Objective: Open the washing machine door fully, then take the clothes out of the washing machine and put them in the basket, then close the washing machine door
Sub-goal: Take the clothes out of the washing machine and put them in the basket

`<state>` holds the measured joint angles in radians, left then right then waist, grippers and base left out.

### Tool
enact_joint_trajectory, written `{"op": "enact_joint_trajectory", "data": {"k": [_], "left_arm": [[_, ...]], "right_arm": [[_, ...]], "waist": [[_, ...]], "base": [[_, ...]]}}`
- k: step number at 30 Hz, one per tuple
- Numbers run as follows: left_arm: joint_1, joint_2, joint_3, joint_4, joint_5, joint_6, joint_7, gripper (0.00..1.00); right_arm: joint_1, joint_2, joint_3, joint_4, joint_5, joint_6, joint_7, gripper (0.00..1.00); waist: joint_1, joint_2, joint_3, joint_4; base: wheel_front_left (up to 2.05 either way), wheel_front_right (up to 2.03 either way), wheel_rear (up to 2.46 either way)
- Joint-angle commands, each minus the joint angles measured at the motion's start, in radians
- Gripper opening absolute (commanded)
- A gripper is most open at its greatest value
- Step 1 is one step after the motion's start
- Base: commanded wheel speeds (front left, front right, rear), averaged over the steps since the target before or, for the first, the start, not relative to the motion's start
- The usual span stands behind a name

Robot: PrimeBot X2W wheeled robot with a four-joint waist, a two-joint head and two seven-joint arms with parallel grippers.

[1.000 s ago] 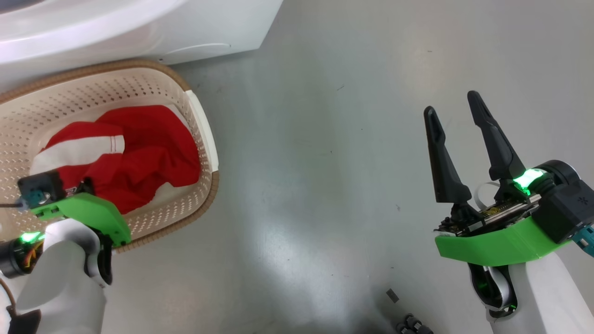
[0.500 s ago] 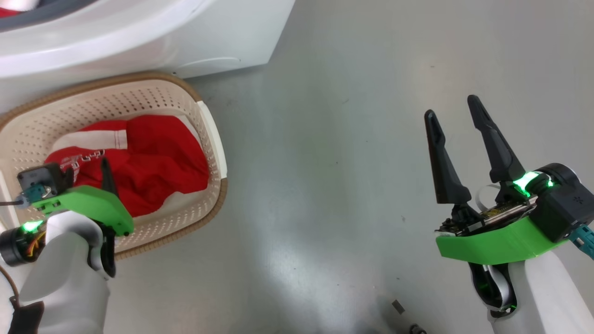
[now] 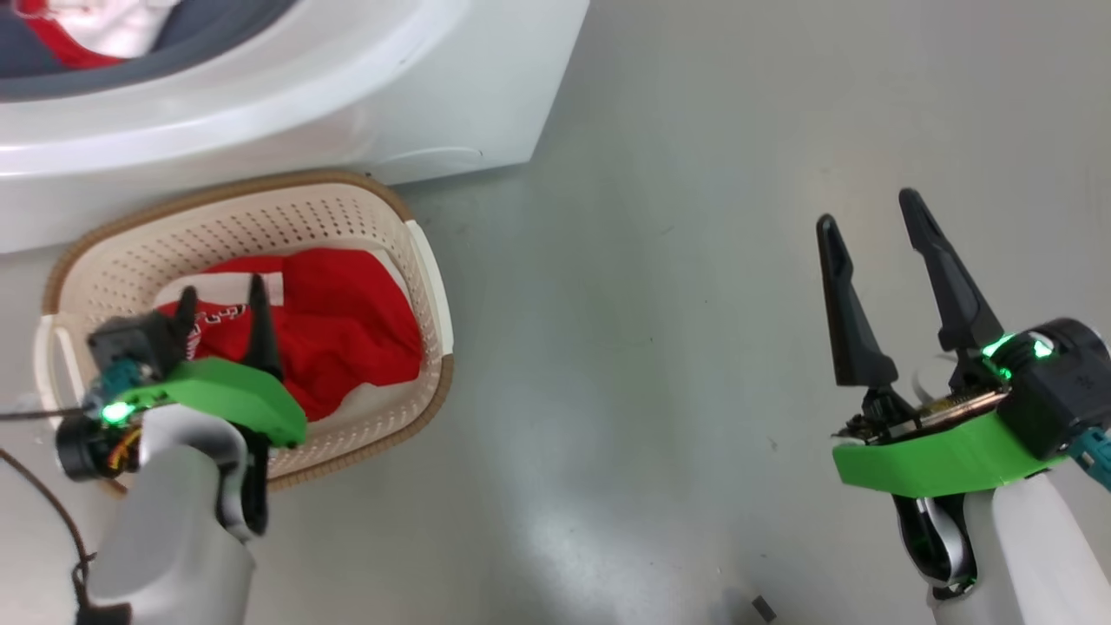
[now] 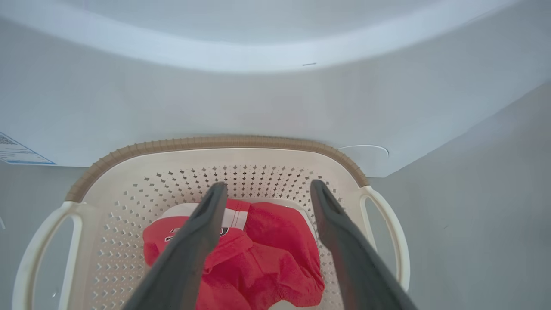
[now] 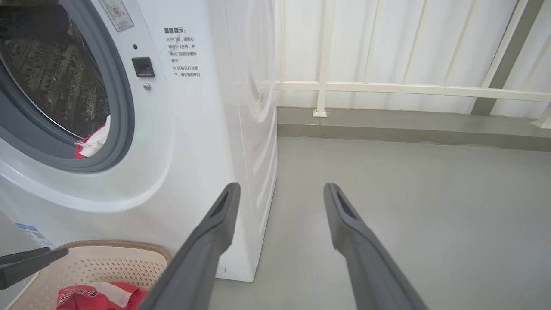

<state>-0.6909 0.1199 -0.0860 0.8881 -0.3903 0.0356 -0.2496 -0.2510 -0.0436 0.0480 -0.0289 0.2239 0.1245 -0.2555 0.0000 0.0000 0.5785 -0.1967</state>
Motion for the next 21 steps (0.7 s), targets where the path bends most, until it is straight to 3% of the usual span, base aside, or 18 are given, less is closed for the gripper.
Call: {"op": "enact_joint_trajectory", "data": {"k": [1, 7, 15, 21], "left_arm": [[0.044, 0.025, 0.012, -0.060, 0.020, 0.013, -0.012, 1.00], [0.119, 0.008, 0.013, -0.179, 0.009, 0.025, -0.012, 1.00], [0.247, 0.012, -0.011, -0.436, 0.043, 0.023, -0.012, 1.00], [0.351, 0.020, -0.052, -0.534, 0.068, 0.003, -0.005, 1.00]], "right_arm": [[0.027, -0.007, 0.015, -0.013, -0.012, 0.006, -0.006, 1.00], [0.035, -0.007, 0.004, 0.004, -0.023, 0.006, -0.006, 1.00], [0.058, -0.007, -0.017, 0.035, -0.037, 0.006, -0.006, 1.00], [0.084, -0.007, -0.031, 0.054, -0.045, 0.006, -0.006, 1.00]], "waist": [[0.0000, 0.0000, -0.024, 0.012], [0.0000, 0.0000, -0.062, 0.019], [0.0000, 0.0000, -0.134, 0.025], [0.0000, 0.0000, -0.200, 0.027]], "base": [[0.00, 0.00, 0.00], [0.00, 0.00, 0.00], [0.00, 0.00, 0.00], [0.00, 0.00, 0.00]]}}
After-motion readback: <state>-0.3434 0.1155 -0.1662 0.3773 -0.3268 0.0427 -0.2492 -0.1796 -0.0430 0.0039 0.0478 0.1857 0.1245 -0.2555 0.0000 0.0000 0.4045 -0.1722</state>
